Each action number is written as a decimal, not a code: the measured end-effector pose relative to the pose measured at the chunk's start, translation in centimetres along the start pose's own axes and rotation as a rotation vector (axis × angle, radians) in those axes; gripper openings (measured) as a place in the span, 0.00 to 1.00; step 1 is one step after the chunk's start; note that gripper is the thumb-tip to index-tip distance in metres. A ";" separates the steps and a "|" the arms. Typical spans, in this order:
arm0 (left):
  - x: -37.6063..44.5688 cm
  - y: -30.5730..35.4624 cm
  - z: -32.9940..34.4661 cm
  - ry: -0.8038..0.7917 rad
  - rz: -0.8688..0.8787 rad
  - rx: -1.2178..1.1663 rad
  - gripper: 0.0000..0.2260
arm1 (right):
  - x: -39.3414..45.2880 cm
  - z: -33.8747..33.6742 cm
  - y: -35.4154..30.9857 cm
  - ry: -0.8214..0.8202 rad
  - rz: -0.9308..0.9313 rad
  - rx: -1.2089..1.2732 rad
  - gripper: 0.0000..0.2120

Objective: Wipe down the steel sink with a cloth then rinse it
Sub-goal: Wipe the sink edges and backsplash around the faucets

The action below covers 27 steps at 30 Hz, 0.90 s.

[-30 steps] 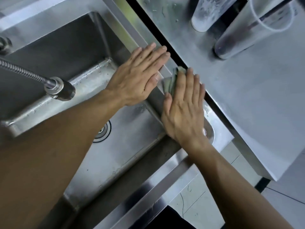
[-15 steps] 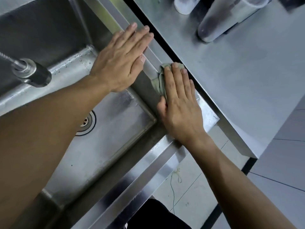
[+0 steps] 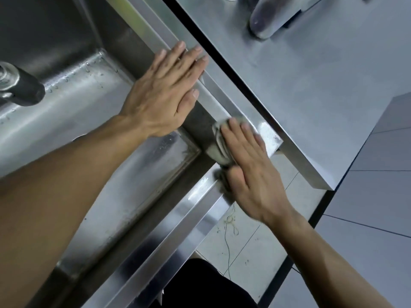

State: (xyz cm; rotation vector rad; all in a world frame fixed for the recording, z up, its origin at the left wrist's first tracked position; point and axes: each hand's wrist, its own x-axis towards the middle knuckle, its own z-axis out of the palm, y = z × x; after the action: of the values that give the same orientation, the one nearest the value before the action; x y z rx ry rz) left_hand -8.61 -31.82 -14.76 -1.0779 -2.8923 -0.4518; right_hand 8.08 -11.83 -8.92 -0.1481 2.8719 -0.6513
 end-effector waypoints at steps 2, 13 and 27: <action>0.0 -0.3 -0.1 -0.013 0.002 0.001 0.28 | -2.9 0.0 1.1 0.018 0.026 0.043 0.31; -0.1 0.2 -0.3 -0.026 -0.028 0.006 0.28 | -1.1 1.2 0.1 0.117 0.186 -0.097 0.30; -0.1 0.4 0.1 0.007 -0.034 0.014 0.28 | -5.1 4.4 -4.3 0.078 -0.003 -0.107 0.27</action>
State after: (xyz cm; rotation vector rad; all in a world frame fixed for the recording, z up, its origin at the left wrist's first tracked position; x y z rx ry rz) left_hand -8.27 -31.60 -14.82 -1.0245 -2.9069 -0.4347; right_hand 14.21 -16.85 -10.07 -0.1452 2.9830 -0.5147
